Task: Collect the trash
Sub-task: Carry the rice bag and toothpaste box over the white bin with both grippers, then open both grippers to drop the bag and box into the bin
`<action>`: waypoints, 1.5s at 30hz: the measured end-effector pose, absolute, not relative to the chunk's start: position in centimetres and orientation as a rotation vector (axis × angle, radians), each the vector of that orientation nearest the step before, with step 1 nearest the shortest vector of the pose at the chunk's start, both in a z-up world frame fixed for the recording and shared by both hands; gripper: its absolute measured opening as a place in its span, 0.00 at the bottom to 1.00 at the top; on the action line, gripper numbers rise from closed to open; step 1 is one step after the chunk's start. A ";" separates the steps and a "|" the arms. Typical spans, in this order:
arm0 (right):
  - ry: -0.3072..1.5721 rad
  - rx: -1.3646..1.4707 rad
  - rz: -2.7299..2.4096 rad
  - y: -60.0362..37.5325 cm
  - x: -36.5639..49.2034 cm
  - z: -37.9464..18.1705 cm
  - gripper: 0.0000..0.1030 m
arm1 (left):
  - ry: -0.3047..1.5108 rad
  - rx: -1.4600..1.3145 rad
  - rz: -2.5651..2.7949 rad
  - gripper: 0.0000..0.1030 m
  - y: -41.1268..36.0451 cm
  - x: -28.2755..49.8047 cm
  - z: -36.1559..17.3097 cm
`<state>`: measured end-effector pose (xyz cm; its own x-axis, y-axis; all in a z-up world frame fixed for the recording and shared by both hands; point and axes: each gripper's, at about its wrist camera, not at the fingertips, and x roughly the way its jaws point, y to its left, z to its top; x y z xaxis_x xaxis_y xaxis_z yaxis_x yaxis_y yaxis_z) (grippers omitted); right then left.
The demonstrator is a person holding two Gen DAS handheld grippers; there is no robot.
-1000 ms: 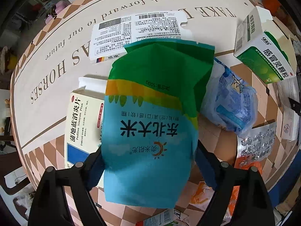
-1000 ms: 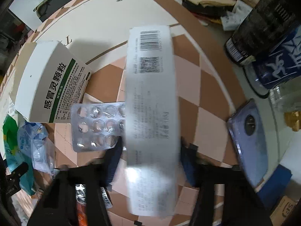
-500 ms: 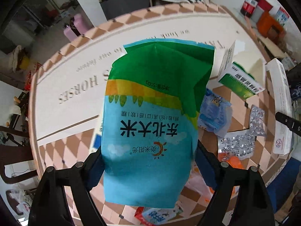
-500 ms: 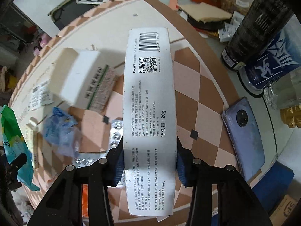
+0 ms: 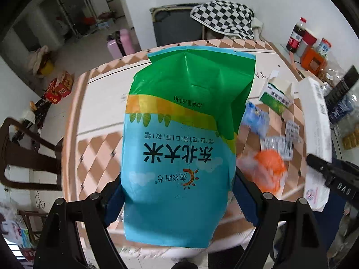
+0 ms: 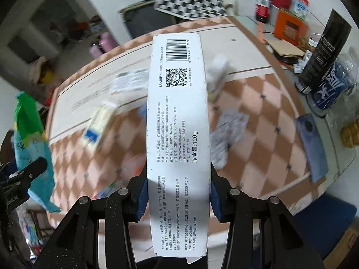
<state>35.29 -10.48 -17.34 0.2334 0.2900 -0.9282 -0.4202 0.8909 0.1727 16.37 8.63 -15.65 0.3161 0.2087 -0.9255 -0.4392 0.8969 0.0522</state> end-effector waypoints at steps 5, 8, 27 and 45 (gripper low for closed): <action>1.241 -0.136 0.556 -9.1 24.5 -17.6 0.46 | 1.154 -0.248 0.439 0.82 8.9 7.4 -15.9; 1.276 -0.157 0.580 -8.5 17.4 -18.9 0.46 | 1.207 -0.292 0.443 0.82 9.1 1.5 -17.6; 1.759 -0.348 0.651 -8.6 -8.8 -45.9 0.46 | 1.630 -0.567 0.416 0.82 8.1 -16.3 -45.1; 2.008 -0.485 0.638 -2.8 -8.1 -75.6 0.51 | 1.751 -0.776 0.335 0.95 11.9 -13.9 -71.1</action>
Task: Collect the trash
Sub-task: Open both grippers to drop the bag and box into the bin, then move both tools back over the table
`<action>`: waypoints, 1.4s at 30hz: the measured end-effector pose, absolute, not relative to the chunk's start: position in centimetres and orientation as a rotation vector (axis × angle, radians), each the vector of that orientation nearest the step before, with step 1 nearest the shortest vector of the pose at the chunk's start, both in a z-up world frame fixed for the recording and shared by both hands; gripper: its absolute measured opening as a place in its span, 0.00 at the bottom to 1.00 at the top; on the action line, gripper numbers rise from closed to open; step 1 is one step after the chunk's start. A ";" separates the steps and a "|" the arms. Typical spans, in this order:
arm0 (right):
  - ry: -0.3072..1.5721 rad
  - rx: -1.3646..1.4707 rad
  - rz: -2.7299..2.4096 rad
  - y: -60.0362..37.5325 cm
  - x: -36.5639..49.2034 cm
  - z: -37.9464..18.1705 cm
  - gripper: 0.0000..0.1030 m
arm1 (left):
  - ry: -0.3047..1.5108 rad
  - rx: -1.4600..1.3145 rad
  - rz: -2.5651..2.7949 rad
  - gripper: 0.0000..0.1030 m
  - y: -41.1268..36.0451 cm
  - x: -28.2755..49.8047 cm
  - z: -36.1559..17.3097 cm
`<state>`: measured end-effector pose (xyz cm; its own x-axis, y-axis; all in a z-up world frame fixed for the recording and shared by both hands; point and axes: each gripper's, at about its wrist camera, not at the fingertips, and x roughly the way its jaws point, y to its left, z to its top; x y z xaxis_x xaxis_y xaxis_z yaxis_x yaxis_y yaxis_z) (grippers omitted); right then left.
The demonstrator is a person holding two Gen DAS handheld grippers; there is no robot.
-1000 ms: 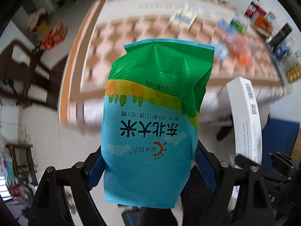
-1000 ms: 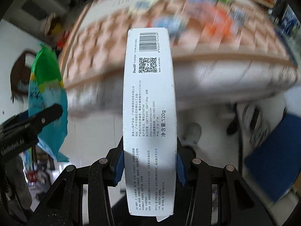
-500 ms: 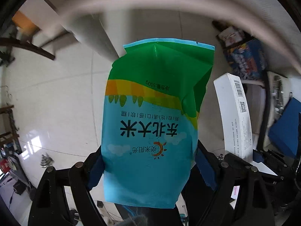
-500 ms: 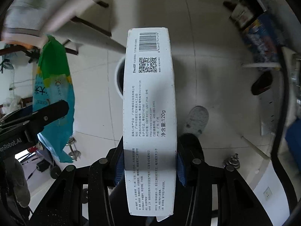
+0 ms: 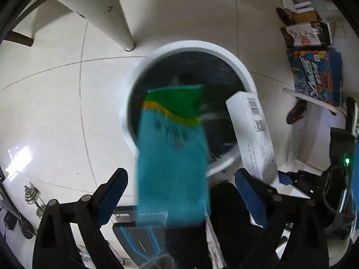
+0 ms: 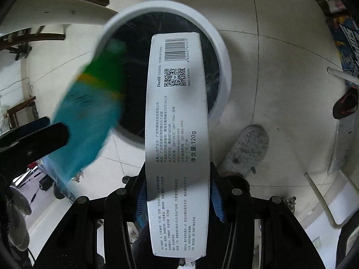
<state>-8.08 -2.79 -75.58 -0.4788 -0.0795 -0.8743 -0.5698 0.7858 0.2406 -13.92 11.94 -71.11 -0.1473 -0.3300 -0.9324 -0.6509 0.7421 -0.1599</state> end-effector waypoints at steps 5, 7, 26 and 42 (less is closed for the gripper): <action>1.950 -0.467 0.605 -2.3 -6.6 -76.1 0.82 | 1.706 -0.726 0.449 0.95 13.4 -14.9 -70.5; 1.893 -0.475 0.586 -2.3 -6.5 -75.2 0.96 | 1.686 -0.705 0.496 0.95 13.9 -15.9 -69.7; 1.648 -0.548 0.479 -1.6 -6.8 -66.8 0.96 | 1.619 -0.614 0.600 0.95 12.7 -19.6 -61.7; 1.563 -0.498 0.557 -3.1 -9.4 -42.1 0.96 | 1.509 -0.576 0.605 0.95 10.7 -23.1 -39.8</action>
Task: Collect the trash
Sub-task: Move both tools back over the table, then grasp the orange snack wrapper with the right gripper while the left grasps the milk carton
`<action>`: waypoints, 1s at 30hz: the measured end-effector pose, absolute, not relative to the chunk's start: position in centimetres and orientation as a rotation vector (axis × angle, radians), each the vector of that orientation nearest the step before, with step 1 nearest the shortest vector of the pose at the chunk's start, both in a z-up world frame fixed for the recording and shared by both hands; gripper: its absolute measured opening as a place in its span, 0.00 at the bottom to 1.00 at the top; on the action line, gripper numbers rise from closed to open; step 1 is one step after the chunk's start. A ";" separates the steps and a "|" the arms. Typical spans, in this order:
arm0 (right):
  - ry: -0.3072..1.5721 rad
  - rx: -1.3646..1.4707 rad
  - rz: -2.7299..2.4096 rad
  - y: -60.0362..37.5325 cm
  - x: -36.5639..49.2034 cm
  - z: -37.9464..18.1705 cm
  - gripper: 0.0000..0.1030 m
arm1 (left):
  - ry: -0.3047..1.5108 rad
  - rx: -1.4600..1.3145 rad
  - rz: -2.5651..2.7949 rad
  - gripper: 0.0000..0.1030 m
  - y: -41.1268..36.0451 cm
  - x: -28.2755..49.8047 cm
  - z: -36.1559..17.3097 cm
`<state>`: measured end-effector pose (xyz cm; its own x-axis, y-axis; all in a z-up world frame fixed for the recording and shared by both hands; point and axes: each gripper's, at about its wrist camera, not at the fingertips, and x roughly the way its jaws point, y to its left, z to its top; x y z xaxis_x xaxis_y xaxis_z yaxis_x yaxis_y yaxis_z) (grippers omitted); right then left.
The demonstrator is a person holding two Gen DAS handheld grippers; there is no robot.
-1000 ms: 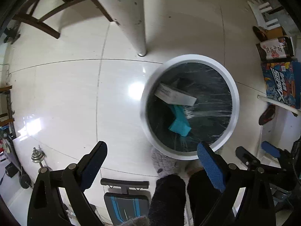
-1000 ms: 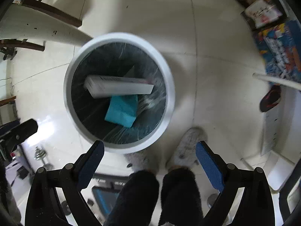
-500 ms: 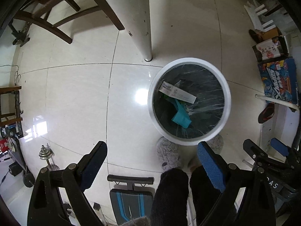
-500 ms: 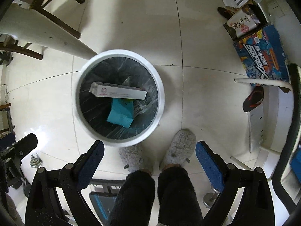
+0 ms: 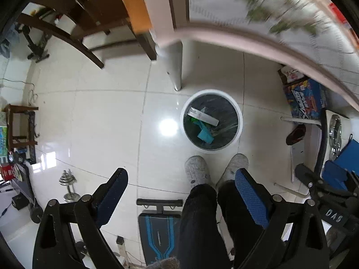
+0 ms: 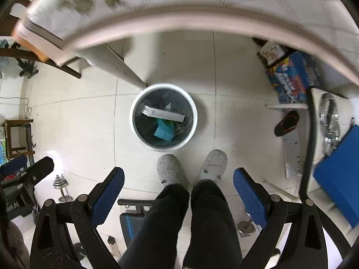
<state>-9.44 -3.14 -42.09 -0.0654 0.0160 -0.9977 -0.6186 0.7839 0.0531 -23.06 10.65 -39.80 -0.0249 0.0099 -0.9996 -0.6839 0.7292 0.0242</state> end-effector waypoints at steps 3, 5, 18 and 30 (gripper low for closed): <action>1.553 -0.471 0.567 -3.4 -9.8 -37.7 0.96 | 1.477 -0.579 0.612 0.95 10.7 -23.6 -36.3; 1.552 -0.443 0.581 -3.6 -9.8 -35.4 0.96 | 1.450 -0.568 0.620 0.95 10.8 -23.6 -34.0; 1.456 -0.090 0.512 -6.5 4.5 -22.7 0.96 | 1.265 -0.435 0.623 0.95 12.2 -8.3 -23.7; 1.504 0.059 0.354 -14.9 31.2 -26.0 0.80 | 1.469 -0.104 0.170 0.94 4.1 19.5 -29.7</action>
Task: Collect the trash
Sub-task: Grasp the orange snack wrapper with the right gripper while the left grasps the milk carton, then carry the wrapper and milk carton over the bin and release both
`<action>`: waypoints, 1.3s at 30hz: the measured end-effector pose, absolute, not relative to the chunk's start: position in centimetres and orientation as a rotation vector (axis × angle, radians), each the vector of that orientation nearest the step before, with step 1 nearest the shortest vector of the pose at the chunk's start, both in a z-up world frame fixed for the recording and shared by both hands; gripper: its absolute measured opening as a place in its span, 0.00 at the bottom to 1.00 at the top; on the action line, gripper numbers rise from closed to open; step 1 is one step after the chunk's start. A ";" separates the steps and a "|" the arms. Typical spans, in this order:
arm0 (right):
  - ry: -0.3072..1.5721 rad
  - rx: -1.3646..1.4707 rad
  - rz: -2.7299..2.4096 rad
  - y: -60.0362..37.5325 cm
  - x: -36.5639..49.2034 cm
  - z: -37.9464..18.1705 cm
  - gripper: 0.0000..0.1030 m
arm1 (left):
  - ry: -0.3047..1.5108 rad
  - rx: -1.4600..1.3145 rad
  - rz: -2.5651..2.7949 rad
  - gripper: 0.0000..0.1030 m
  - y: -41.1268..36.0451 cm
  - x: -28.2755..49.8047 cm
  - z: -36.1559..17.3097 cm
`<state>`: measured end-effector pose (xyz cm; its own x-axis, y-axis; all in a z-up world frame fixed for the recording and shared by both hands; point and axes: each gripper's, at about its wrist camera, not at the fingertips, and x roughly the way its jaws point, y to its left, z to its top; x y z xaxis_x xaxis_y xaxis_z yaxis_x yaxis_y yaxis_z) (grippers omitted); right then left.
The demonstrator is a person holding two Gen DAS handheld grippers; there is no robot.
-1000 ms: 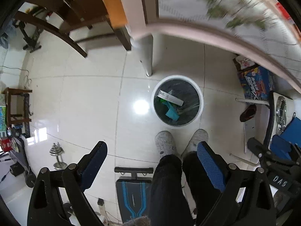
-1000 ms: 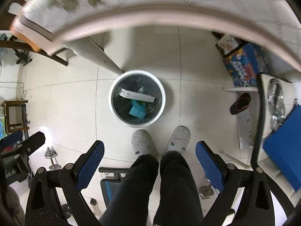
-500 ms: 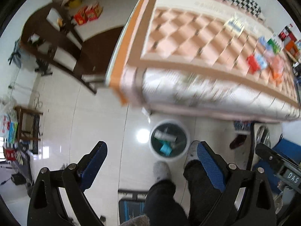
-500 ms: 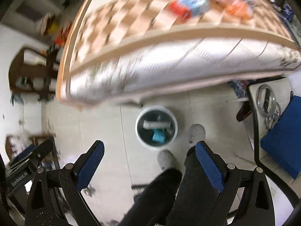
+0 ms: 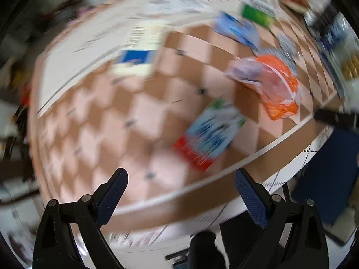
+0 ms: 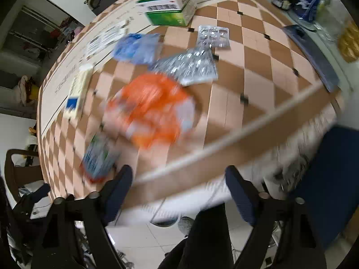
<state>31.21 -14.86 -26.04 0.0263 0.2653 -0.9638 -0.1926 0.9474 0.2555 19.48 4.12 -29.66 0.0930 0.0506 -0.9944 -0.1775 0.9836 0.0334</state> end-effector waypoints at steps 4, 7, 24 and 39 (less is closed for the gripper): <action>1.559 0.072 0.394 -14.2 35.7 -29.3 0.75 | 1.558 -0.032 0.108 0.92 2.9 23.9 -33.2; 1.584 0.081 0.425 -13.1 36.9 -31.1 0.69 | 1.591 -0.035 0.106 0.56 3.0 25.1 -34.5; 1.408 0.023 0.526 -10.5 31.0 -25.4 0.11 | 1.378 -0.235 0.439 0.52 7.3 15.7 -27.8; 1.532 -0.107 0.637 -10.3 2.8 -27.0 0.11 | 1.322 -0.508 0.505 0.51 9.1 -9.9 -27.8</action>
<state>2.78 -10.25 -27.04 -0.0872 0.3168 -0.9445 -0.4463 0.8352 0.3213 -9.93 9.06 -27.80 0.1737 0.0583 -0.9831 -0.6122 0.7883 -0.0614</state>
